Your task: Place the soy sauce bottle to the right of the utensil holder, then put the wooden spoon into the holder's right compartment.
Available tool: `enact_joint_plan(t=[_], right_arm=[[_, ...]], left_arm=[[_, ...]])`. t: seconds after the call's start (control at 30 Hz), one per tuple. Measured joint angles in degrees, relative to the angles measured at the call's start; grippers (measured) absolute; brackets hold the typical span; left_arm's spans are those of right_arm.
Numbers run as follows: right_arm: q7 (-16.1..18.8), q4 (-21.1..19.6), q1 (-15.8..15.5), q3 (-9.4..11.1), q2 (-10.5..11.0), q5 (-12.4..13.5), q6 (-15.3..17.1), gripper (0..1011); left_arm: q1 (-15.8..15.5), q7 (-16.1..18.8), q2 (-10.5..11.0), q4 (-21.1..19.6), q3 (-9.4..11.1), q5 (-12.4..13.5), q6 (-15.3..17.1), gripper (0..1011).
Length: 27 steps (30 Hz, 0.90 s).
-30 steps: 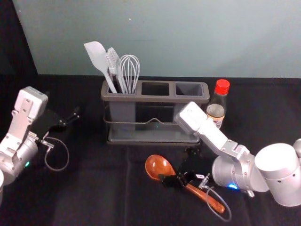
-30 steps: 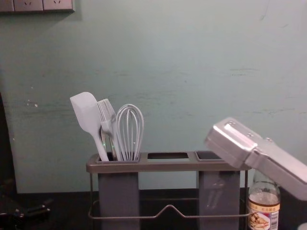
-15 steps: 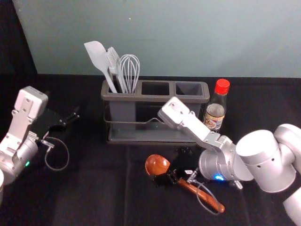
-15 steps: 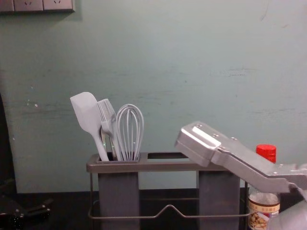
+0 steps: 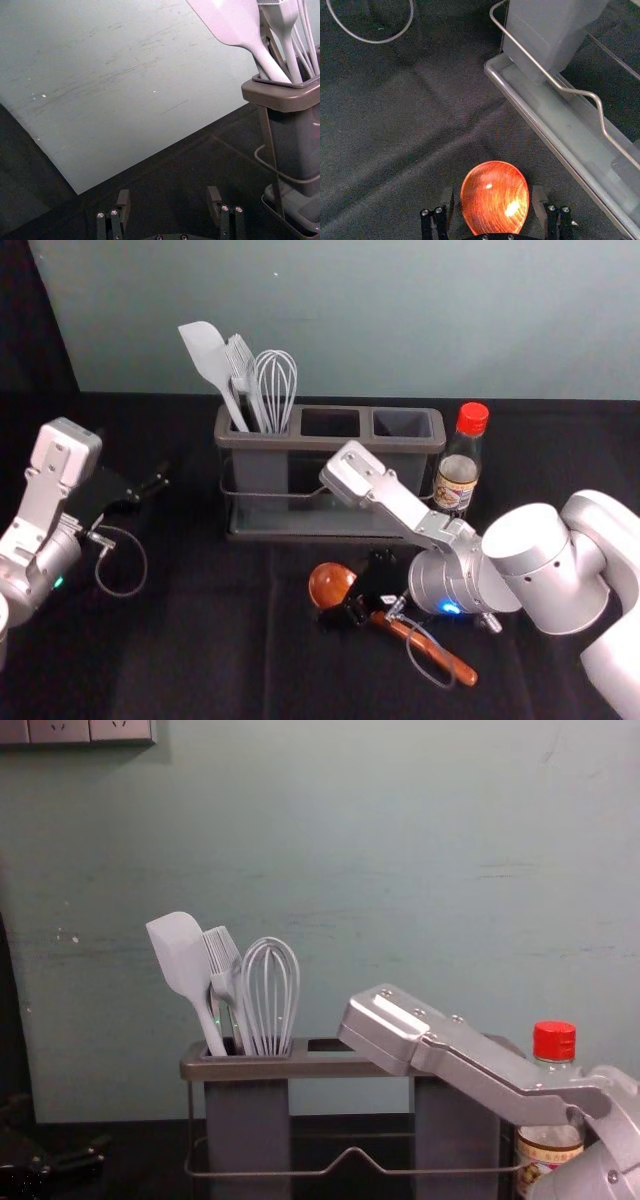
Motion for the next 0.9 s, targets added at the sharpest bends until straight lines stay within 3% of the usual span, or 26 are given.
enact_joint_plan(t=[0.9], right_arm=[[1.3, 1.3, -1.2, 1.6, -2.1, -2.7, -0.2, 1003]], left_arm=[[0.0, 0.0, 0.0, 0.0, 0.0, 0.0, 0.0, 1005]])
